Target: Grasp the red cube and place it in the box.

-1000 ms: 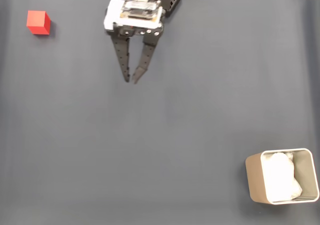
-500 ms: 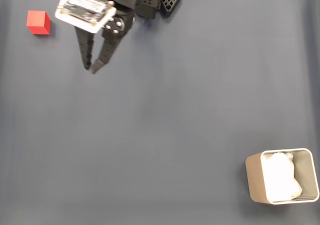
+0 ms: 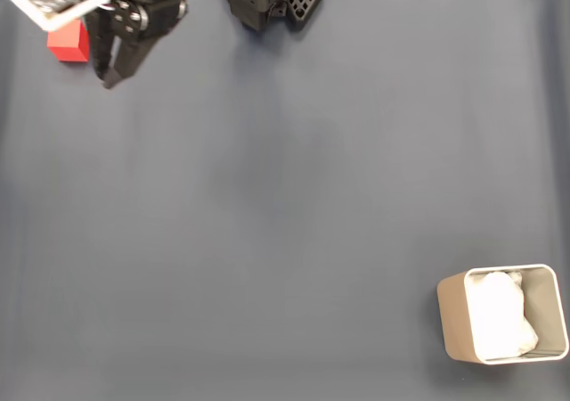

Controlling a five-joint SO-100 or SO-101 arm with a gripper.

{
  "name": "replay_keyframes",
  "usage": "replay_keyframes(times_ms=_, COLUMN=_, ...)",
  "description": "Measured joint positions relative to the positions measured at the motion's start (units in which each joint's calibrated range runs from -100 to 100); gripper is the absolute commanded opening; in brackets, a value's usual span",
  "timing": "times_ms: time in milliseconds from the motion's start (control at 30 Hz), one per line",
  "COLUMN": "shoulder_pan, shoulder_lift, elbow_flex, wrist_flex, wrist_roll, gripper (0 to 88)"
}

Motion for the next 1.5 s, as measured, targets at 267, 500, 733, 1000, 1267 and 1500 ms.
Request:
replay_keyframes(times_ms=267, shoulder_pan=6.7, shoulder_lift=2.6, elbow_flex=0.0, wrist_flex=0.2, wrist_roll=0.0, gripper=0.0)
replay_keyframes(times_ms=500, shoulder_pan=11.8, shoulder_lift=4.7, elbow_flex=0.0, wrist_flex=0.2, wrist_roll=0.0, gripper=0.0)
replay_keyframes(times_ms=733, shoulder_pan=16.5, shoulder_lift=6.8, elbow_flex=0.0, wrist_flex=0.2, wrist_roll=0.0, gripper=0.0)
replay_keyframes(times_ms=1000, shoulder_pan=21.8, shoulder_lift=8.2, elbow_flex=4.1, wrist_flex=-3.2, wrist_roll=0.0, gripper=0.1)
replay_keyframes(times_ms=1267, shoulder_pan=25.4, shoulder_lift=8.6, elbow_flex=7.0, wrist_flex=-4.9, wrist_roll=0.0, gripper=0.9)
replay_keyframes(times_ms=1500, shoulder_pan=28.1, shoulder_lift=8.6, elbow_flex=10.8, wrist_flex=-7.5, wrist_roll=-0.3, gripper=2.4)
